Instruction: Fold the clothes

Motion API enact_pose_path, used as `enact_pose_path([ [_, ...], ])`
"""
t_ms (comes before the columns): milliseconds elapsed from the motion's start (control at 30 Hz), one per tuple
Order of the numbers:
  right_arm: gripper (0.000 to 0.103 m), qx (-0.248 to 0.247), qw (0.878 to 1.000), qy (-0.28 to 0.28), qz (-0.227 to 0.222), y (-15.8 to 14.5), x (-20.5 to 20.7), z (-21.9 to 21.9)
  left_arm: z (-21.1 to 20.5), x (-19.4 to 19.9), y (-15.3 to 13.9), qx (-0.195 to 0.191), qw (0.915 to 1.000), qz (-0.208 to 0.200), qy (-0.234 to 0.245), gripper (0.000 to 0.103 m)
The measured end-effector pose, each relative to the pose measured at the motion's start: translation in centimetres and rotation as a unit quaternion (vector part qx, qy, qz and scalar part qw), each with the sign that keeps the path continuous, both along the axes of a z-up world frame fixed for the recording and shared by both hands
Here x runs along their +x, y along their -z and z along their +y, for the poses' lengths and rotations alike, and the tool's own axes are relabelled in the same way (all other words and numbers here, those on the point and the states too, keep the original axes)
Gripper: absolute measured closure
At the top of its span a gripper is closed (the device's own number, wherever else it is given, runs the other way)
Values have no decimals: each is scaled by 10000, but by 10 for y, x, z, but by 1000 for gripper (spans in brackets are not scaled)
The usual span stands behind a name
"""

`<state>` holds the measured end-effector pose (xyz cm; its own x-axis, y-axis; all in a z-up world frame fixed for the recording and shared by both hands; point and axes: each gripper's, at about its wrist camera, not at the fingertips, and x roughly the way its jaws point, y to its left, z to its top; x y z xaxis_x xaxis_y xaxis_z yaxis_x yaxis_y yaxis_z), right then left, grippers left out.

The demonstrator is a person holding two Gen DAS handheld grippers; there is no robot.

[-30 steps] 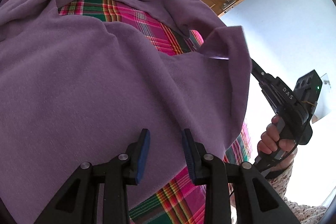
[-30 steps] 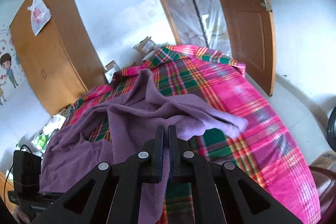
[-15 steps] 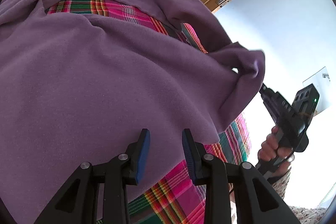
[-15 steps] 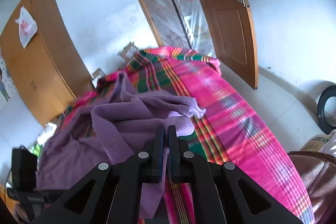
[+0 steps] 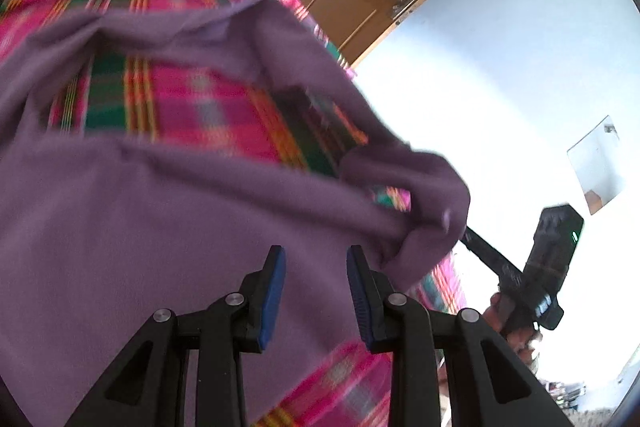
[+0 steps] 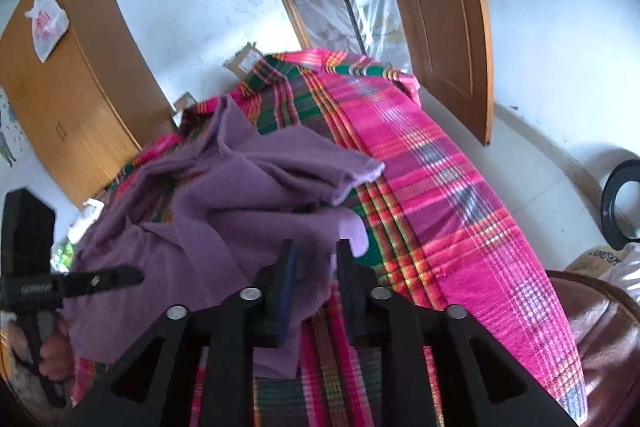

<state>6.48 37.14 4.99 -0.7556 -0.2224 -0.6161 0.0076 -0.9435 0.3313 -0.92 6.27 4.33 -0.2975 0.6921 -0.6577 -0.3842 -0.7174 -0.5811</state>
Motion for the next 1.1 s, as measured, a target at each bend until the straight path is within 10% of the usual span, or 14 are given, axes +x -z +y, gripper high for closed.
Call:
enact_pose_path([
  [233, 49, -624, 9966, -315, 444, -29, -9, -6, 36, -40, -5, 296, 9994, -58, 162, 71],
  [500, 49, 348, 9981, -479, -168, -29, -53, -35, 57, -62, 15, 436, 9981, -426, 96, 71],
  [633, 94, 678, 9962, -513, -163, -24, -54, -40, 57, -62, 23, 378, 9979, -528, 56, 71],
  [1100, 100, 409, 9971, 475, 425, -44, -4, 33, 30, -27, 23, 64, 9992, -382, -121, 71],
])
